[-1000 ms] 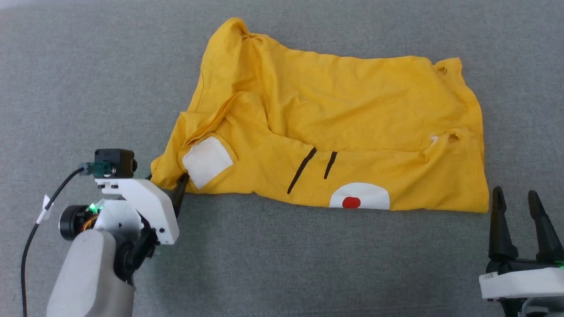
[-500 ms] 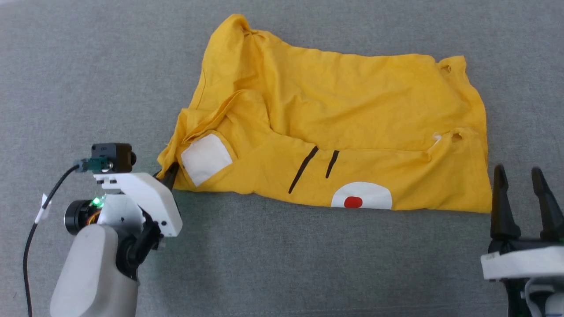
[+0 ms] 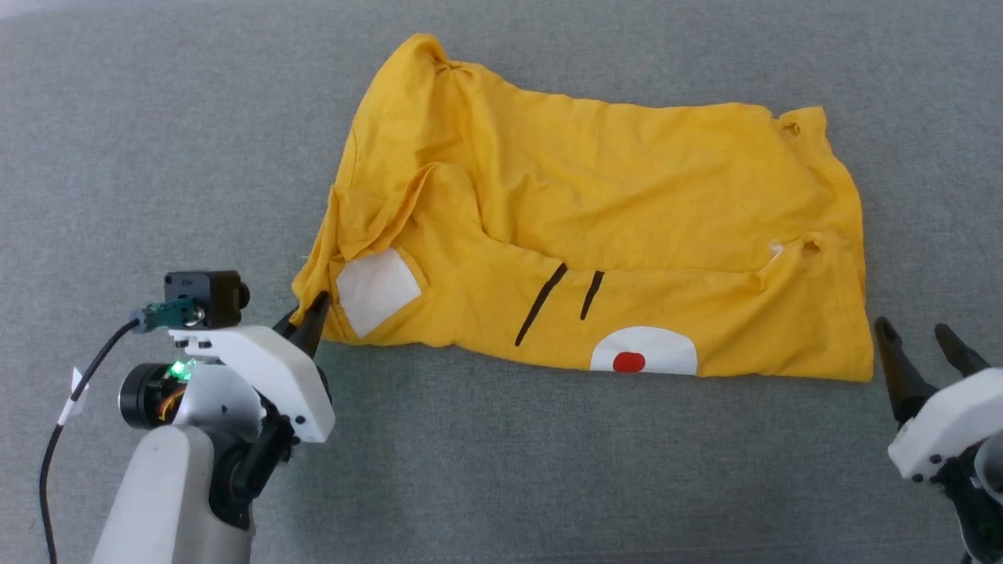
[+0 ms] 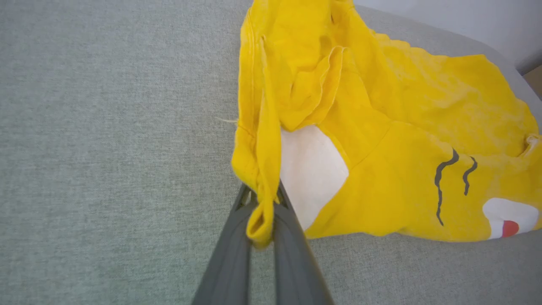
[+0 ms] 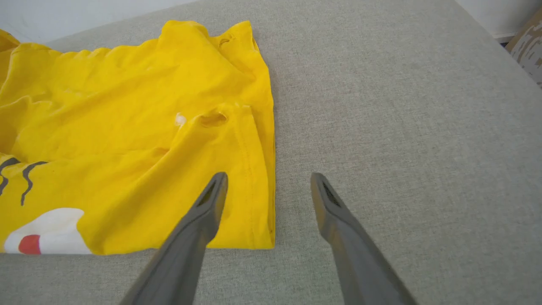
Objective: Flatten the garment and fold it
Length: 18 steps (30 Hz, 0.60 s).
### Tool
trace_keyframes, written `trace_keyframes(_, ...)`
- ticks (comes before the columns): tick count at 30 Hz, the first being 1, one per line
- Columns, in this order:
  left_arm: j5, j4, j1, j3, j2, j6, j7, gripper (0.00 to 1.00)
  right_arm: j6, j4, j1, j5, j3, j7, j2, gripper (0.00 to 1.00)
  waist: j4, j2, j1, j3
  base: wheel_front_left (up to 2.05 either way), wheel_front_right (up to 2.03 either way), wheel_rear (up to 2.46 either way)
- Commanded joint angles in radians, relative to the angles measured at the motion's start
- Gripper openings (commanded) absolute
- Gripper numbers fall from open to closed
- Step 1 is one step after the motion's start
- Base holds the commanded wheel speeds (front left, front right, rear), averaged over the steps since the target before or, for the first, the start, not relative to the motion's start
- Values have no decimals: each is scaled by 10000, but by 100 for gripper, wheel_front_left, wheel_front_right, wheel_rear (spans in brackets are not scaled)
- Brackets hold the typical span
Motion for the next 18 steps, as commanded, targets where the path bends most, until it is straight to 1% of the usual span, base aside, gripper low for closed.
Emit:
trace_keyframes(1,-39,-125,126,-34,-38,86,21,0,-9,74,-239,8,93,231,-67,100,38,0,1,18,0,0,0)
trace_keyframes(4,-63,-201,133,-72,-36,95,53,0,-9,321,-394,60,166,465,-46,100,116,0,1,69,0,0,0)
trace_keyframes(9,-76,-215,53,-128,-26,97,74,0,-9,630,-565,-4,158,514,-15,100,243,0,1,156,0,0,0)
trace_keyframes(18,-92,-224,-203,-228,14,106,102,0,-9,1264,-759,-216,-158,714,84,100,457,0,1,413,0,0,0)
